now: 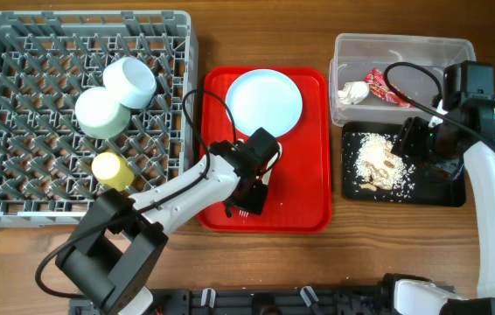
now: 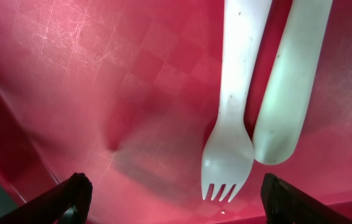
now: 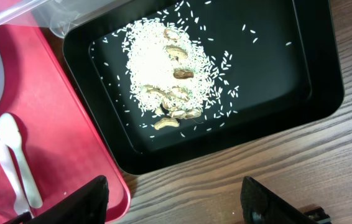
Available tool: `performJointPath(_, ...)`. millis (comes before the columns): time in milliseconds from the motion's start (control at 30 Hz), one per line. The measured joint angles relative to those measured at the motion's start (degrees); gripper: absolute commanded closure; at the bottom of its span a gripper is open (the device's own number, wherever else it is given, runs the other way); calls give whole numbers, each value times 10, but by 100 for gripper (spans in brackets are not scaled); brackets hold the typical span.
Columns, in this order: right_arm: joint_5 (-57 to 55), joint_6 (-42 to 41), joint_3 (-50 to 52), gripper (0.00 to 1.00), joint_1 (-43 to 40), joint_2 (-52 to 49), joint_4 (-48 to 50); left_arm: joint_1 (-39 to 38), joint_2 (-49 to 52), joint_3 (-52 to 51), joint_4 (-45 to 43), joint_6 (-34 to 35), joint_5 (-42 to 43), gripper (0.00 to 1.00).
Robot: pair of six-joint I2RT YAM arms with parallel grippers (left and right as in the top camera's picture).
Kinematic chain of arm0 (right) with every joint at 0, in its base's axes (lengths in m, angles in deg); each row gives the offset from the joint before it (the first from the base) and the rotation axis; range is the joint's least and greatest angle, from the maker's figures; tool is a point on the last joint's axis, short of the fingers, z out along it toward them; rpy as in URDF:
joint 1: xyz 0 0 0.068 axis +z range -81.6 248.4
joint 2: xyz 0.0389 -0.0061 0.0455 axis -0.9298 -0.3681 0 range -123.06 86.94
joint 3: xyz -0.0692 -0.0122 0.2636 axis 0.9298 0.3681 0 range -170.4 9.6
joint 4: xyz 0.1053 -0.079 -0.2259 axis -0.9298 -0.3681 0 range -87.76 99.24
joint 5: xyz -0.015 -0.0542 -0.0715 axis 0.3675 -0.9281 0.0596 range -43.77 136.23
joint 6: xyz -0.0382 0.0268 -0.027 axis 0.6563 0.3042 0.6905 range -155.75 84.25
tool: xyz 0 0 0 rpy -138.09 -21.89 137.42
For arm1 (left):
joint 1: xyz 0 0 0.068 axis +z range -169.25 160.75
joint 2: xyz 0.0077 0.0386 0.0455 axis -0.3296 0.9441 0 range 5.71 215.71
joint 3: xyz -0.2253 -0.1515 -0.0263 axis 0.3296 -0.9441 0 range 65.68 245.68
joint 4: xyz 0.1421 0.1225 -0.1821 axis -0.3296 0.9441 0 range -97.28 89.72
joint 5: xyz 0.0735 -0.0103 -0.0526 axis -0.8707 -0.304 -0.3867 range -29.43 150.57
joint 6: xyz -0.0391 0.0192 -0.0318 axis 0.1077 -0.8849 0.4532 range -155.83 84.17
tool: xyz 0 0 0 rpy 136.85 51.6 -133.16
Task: Sort waste into correct bins and load items into the dishwasher rack
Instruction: 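Close the left gripper on the white fork handle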
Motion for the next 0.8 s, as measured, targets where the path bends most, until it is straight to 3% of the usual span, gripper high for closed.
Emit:
performJointPath(233, 0, 0, 0, 32, 0, 0, -4, -21, 15, 0, -3, -5, -11, 14)
performJointPath(333, 0, 0, 0, 32, 0, 0, -5, -33, 34, 1, -4, -9, -19, 29)
performJointPath(400, 0, 0, 0, 32, 0, 0, -5, -35, 34, 1, -4, -9, -28, 44)
performJointPath(633, 0, 0, 0, 32, 0, 0, -7, -34, 34, 1, -30, -10, -58, 42)
performJointPath(800, 0, 0, 0, 32, 0, 0, -8, -34, 35, 1, -58, -9, -56, 49)
